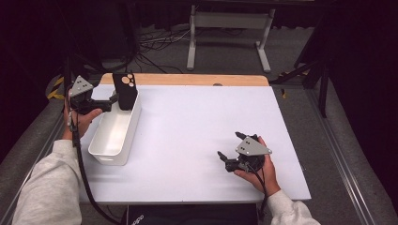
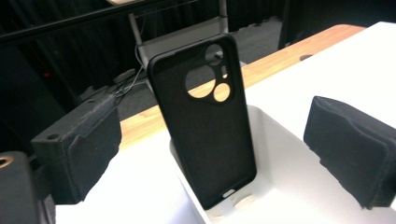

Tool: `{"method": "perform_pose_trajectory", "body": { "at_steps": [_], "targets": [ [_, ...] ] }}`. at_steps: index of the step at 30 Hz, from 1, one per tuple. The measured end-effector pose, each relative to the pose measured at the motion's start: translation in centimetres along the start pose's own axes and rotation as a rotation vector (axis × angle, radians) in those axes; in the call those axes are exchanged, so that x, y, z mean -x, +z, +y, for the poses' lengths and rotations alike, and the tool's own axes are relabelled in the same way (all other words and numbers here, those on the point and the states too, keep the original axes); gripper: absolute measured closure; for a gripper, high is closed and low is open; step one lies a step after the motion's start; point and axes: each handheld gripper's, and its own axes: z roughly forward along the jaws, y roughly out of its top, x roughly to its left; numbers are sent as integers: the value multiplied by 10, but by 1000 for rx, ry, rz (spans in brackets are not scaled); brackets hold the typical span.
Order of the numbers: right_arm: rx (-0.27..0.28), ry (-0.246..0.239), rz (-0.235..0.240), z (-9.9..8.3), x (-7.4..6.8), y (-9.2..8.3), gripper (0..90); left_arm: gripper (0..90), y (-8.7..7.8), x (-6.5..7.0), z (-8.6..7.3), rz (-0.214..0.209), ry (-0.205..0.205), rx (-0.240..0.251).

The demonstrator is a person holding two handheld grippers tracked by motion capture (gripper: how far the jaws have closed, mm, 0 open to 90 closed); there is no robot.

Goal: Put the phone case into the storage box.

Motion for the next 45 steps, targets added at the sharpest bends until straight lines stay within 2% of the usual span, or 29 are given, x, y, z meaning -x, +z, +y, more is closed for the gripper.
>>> {"method": "perform_pose_trajectory", "body": {
  "at_steps": [6,10,18,23,31,36,40,45],
  "targets": [
    [3,1,-2,0,1,0,100,33,-6,3,-1,-16,-5,22],
    [3,1,-5,0,2,0,100,41,-12,8,-1,10,-5,43],
    [12,-3,-5,2,1,-2,100,45,-21,20,4,-9,5,70],
    [14,-6,-3,2,2,-2,100,46,-25,27,6,-13,29,69],
    [21,-1,-2,0,4,-4,99,47,-33,34,5,-2,36,91],
    [27,-5,-1,0,2,-5,99,44,-37,39,7,-19,33,98],
    [27,-8,0,1,2,-6,99,41,-39,44,10,-24,52,101],
    [30,-8,-3,2,2,-6,98,36,-44,49,12,-35,52,110]
  ]
}}
